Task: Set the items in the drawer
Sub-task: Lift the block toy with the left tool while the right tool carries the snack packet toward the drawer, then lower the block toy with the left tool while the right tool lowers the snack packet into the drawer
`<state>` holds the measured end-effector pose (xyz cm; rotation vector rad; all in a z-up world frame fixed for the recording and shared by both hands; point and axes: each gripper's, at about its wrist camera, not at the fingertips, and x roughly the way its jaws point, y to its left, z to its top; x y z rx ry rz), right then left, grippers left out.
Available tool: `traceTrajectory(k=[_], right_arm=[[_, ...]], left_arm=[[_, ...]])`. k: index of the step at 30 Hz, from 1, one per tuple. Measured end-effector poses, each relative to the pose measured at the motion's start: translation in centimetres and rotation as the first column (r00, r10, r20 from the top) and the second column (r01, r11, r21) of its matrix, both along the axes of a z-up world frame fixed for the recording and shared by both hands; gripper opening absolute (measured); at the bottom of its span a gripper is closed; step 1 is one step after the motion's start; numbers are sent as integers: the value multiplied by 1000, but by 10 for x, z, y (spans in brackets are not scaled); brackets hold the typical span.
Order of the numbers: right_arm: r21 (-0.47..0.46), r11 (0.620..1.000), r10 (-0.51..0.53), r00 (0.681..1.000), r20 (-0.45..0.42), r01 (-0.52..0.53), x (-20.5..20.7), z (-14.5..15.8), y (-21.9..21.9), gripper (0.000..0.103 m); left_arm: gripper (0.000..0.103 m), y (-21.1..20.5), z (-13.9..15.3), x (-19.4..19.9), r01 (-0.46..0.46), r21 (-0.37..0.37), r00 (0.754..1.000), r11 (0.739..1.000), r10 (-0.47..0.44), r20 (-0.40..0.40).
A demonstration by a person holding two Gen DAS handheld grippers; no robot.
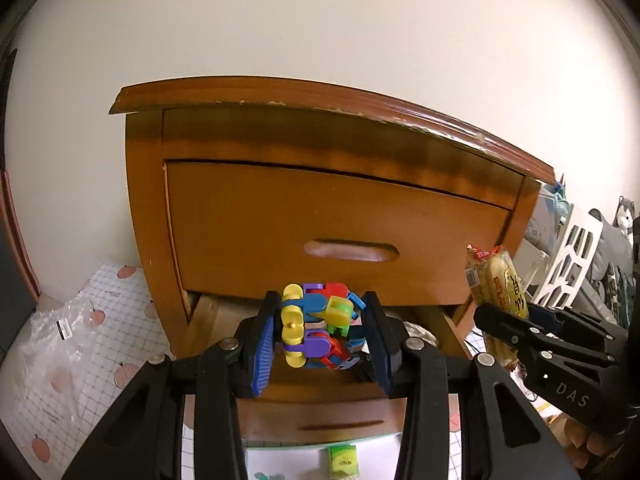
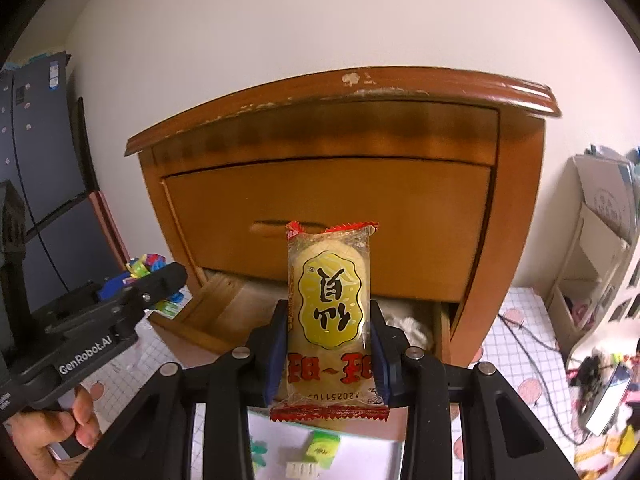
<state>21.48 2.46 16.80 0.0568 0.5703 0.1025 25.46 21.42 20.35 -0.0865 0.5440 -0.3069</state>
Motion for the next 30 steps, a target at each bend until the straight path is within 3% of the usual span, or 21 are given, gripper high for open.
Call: traceTrajectory(k=[7,19,30], right_arm=[[-34,999,4,1000,-21,-5,25,0,-1,38],[-79,997,12,992,-129,-22,68,-42,12,38],[-92,995,18,984,-179,-35,90,-62,20,39]], left_arm=[[43,-3,-11,27,-13,26,999,1000,13,-31],[43,-1,-72,65,-40,55,985,998,49,-167],[43,1,-90,72,-57,69,976,996,70,-207]])
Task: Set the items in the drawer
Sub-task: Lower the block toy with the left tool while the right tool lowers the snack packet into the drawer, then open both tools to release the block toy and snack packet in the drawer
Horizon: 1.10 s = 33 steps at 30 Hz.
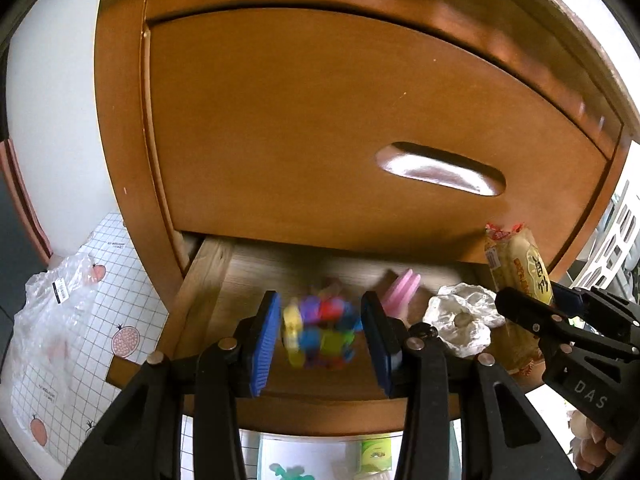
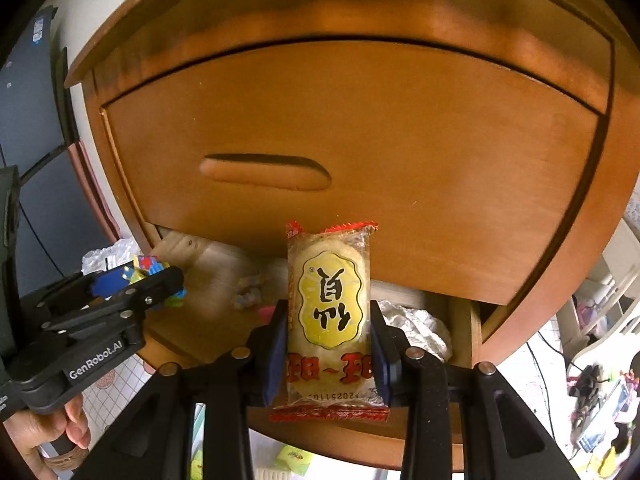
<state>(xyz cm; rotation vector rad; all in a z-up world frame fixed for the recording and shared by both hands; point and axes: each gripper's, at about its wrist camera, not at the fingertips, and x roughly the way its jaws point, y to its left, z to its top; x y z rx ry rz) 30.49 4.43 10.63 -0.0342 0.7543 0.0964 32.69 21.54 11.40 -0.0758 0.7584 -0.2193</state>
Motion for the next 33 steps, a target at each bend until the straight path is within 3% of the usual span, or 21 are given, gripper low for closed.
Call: traceTrajectory(k=[6,12,20,23,30,33], right_arm=[[3,1000,0,1000,-14,0,4,-2,-3,42],[12,1000,-5,1000,-10,5,2,-2,-6,56],[31,999,-19,1000,-13,19,-4,-1,-16,70],[38,999,-24,1000,-12,24,-6,-1,-19,76],[44,999,-31,999,-8,31,-10,0,-22,90],[47,998,-37,999,-5,38,-13,2,-24,97]], left_arm=[[53,0,2,-1,-3,0,1000,1000,3,5],[66,1,3,-2,-12,-1,1000,1000,12,10],[68,9,1,-5,-66,17,998,998,66,-3],[84,11,2,-6,-77,13,997,997,77,6],[91,16,6,-12,-102,8,994,995,102,45],[100,18,8,-14,-110,5,992,994,110,54]])
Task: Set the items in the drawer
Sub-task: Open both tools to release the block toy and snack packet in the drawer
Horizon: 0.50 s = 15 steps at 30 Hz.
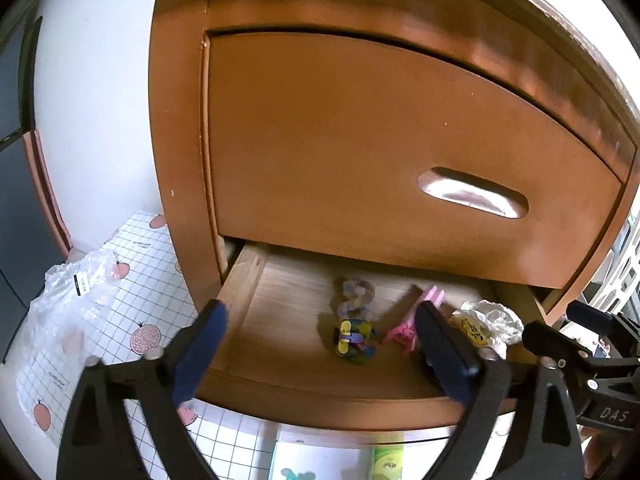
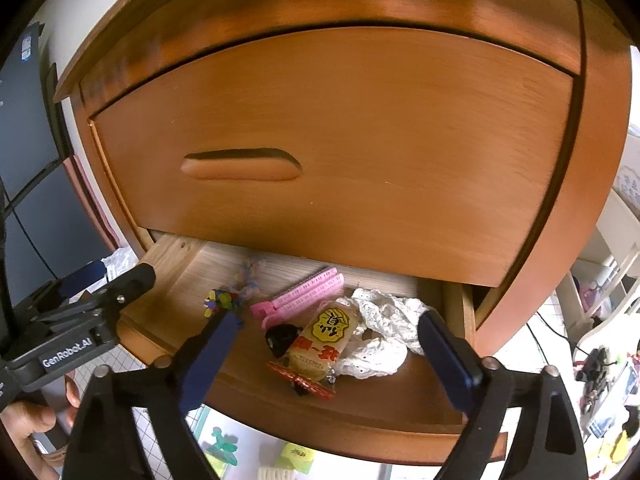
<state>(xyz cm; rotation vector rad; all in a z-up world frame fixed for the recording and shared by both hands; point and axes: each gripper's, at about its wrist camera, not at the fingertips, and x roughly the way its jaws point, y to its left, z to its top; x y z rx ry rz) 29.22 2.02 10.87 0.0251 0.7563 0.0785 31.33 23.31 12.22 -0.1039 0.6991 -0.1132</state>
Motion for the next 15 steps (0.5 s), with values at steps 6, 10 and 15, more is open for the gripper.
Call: traceTrajectory(k=[6,10,15], right_arm=[[1,1000,-14,1000,11,14,-4,5,-4,103],[-1,1000,-23,1000,19,23,-9,8,-7,103],[-15,1000,-24,999,38,25,-20,12,-7,103]], left_arm=[[100,3,4,-6,-22,10,999,1000,22,23],[101,5,9,-13,-32,7,999,999,32,43],[101,5,15,-29,-21,-4,997,1000,21,68]])
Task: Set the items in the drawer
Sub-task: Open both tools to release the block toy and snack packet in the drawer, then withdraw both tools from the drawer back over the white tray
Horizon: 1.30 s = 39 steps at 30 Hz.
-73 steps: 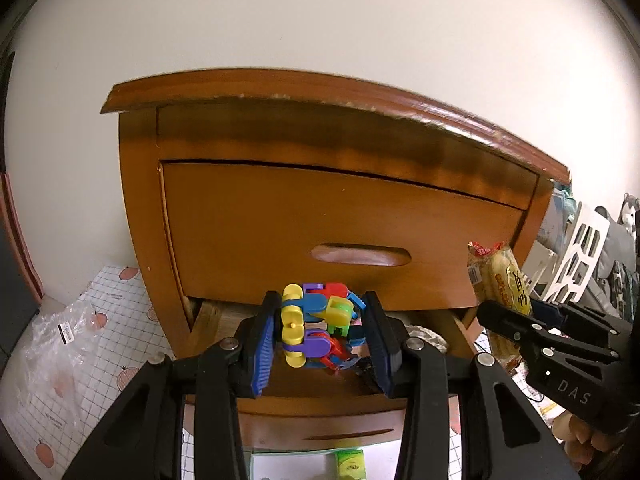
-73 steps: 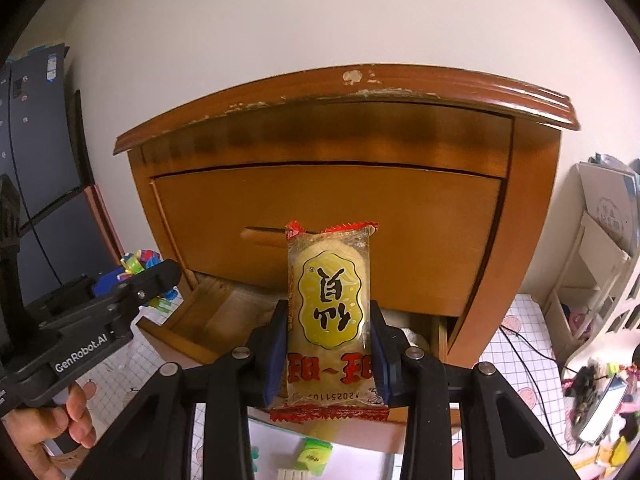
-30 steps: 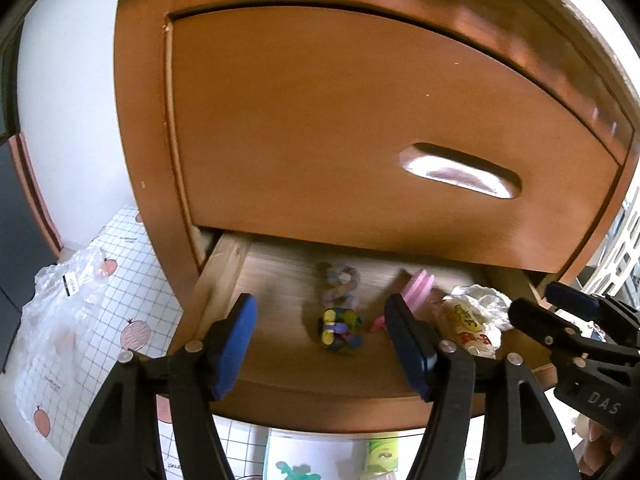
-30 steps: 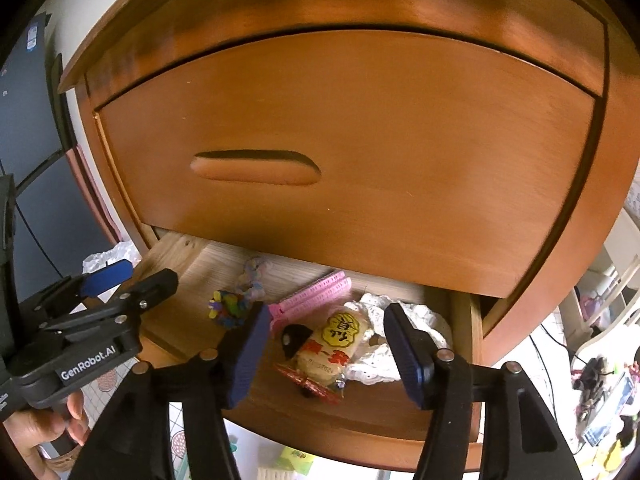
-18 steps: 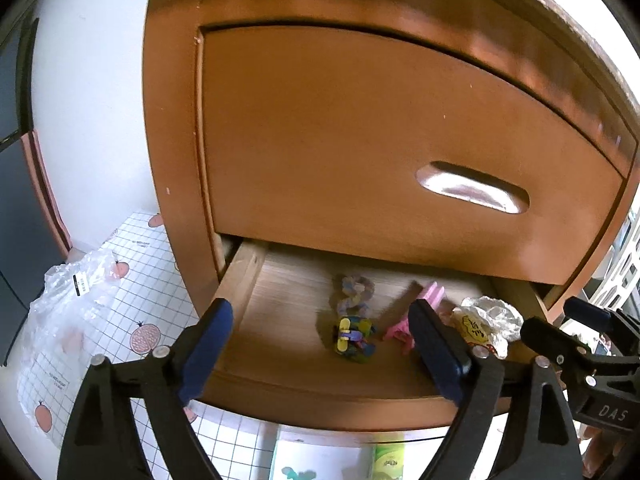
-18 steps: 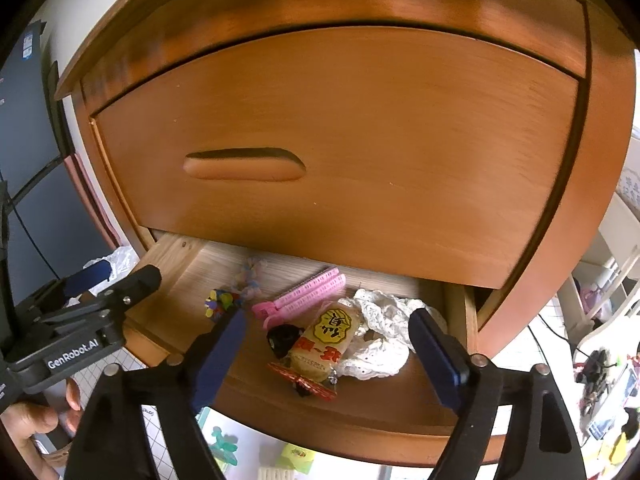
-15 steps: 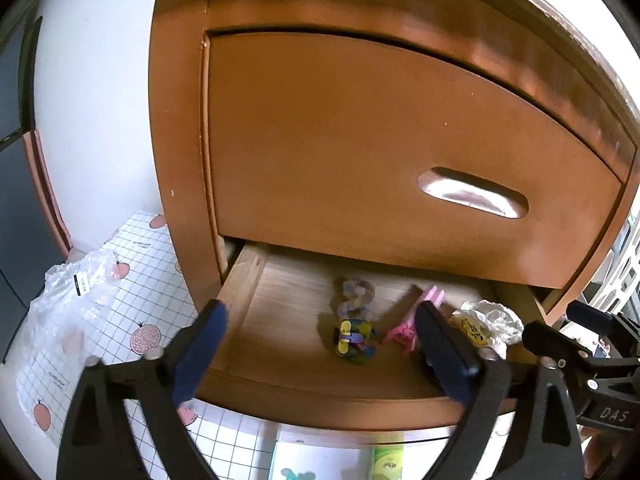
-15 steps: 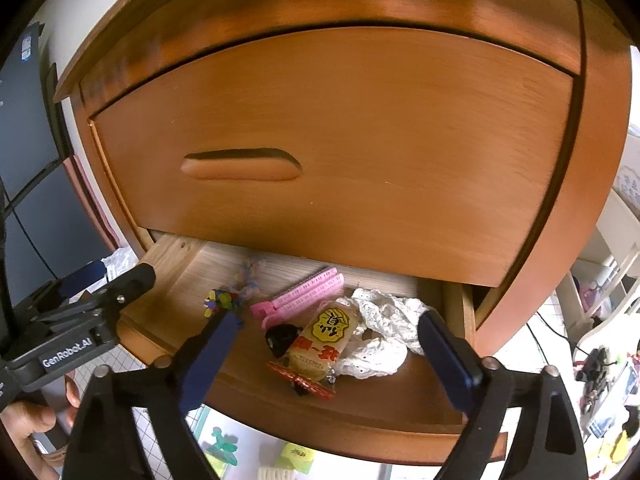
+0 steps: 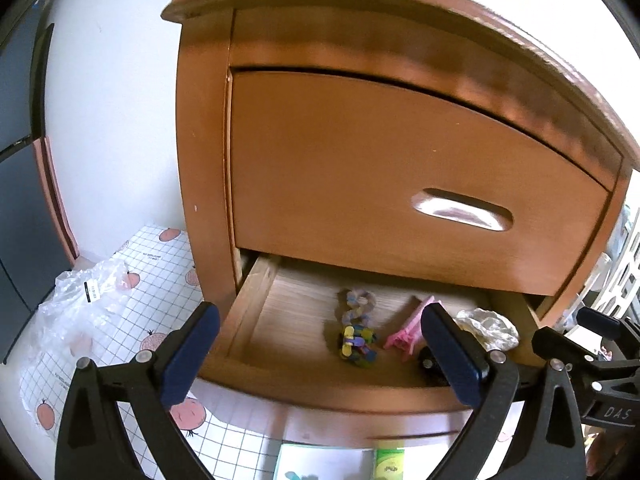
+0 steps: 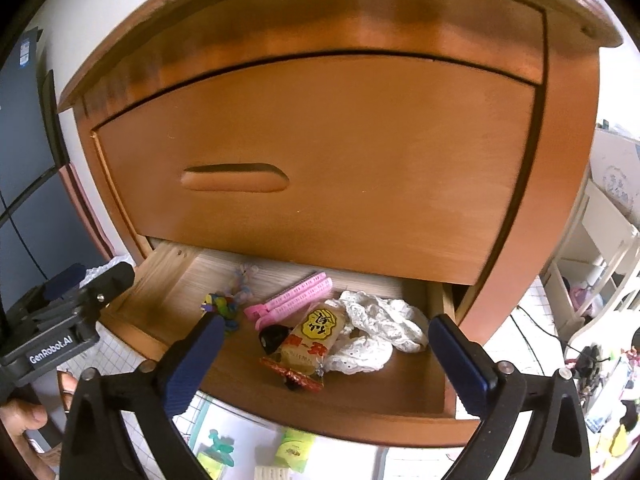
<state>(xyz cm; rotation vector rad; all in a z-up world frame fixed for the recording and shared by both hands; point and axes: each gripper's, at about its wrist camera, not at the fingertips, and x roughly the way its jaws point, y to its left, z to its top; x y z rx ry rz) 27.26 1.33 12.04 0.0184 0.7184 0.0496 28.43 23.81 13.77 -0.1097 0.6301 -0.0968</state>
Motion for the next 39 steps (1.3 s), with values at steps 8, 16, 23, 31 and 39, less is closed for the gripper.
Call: traceTrajectory(k=[8,16,23,31,39], right_arm=[[-2,999,34,998,47,-34,-40,4,6,103],[36,997,73,997,30,-74,-98,-24,12,103],[104,994,41,997,-71,-34,-130,-81,8,103],[119,992,-11,976,-218,37,-142,-154,-2,103],[137,987,-32,944,-327,81,-143,-207,-12,103]], left_arm=[[101,5,1,-46,26,-58,999,998,-24,33],[101,11,-35,-96,34,-83,999,996,-37,-34],[101,10,-100,-118,36,-103,980,994,-56,-191],[101,6,-153,-124,15,-101,950,995,-46,-307],[101,-3,-206,-125,31,-87,880,996,-68,-469]])
